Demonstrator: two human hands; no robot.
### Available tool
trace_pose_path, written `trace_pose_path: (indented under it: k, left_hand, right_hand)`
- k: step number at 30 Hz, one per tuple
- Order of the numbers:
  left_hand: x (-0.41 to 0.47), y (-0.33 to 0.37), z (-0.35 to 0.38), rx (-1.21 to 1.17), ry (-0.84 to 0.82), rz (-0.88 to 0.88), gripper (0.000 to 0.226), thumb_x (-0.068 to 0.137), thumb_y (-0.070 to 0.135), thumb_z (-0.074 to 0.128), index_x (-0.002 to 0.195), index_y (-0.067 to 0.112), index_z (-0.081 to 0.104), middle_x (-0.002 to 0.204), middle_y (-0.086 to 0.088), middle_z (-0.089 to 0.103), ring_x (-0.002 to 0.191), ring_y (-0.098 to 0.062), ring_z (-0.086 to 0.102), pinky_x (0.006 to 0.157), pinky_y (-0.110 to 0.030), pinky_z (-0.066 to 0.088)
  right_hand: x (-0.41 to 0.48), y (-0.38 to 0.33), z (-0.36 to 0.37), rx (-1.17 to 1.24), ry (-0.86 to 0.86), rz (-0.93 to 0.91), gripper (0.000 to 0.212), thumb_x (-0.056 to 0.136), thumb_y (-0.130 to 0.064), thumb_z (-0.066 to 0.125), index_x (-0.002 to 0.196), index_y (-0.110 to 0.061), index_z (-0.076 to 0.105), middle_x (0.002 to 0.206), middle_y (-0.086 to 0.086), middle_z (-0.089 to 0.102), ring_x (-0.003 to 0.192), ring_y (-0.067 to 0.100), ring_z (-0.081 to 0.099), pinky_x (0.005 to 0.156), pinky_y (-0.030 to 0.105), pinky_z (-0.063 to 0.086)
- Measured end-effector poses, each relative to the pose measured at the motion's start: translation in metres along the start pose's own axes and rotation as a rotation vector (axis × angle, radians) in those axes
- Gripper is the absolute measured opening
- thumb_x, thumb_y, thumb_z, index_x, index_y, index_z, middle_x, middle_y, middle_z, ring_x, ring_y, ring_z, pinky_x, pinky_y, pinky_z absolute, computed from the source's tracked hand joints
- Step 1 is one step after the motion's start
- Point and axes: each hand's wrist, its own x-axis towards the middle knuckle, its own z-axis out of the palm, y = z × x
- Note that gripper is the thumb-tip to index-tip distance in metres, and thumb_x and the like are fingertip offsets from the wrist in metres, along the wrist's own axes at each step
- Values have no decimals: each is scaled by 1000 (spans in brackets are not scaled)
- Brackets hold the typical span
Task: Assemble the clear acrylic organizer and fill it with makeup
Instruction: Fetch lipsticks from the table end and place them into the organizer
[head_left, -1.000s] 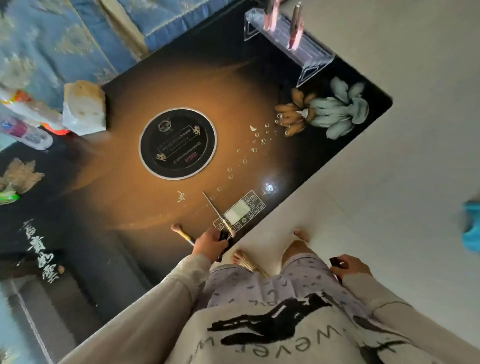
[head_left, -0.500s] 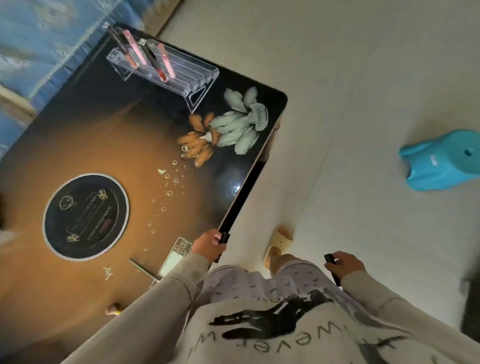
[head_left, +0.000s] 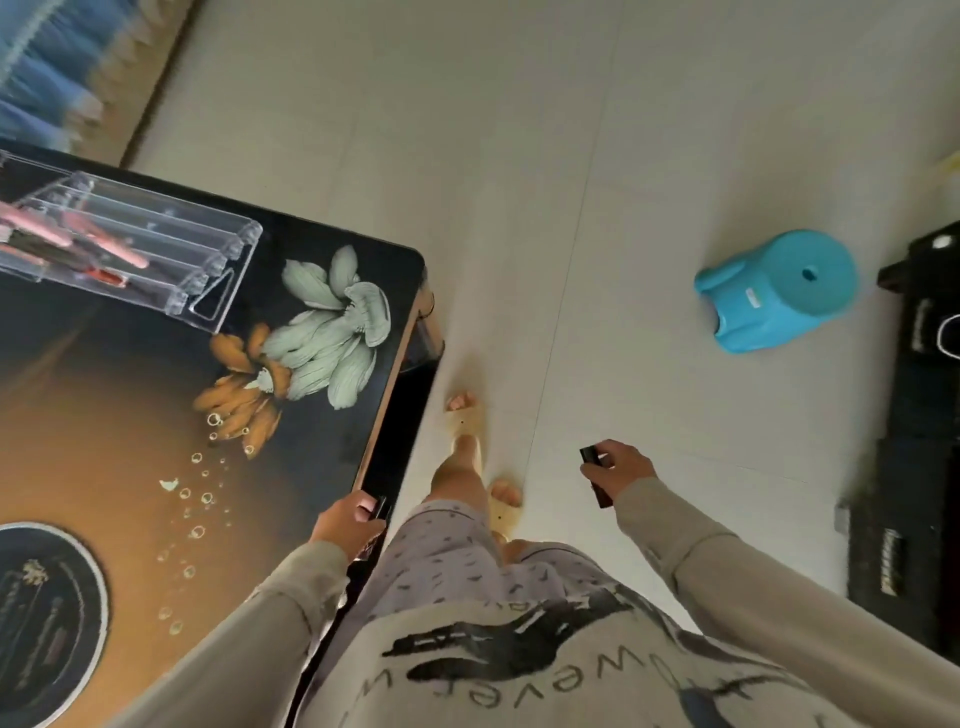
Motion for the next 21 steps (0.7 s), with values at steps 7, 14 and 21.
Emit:
trace_pose_path:
  k: [7,14,21]
  left_hand:
    - [58,110,-64,113,-1,109,35,88,11,55,121,2,52,125,-17,58,107,-29,56,81,-29,42]
    - [95,237,-128,250,-11,302,30,89,12,52,116,-1,52,123,-21,58,113,-33,55,97,-35,41]
    - [125,300,-167,34,15,298,29,86,4,55,114,-3,55,119,-20,62,110,-32,58,94,-35,45]
  right_hand:
    - [44,-27,-35,36,2,117,35,87,-16,59,120,-5,55,124,14,61,112,29,57,92,28,43]
    - [78,-71,-88,-49,32,235,35,89,-23,54,121,-9,54,126,14,60,115,27,56,88,25,42]
    - [117,-113,-129,-109,37,223,35,88,-20,56,121,-7,56,128,13,58,118,28,53,90,26,41]
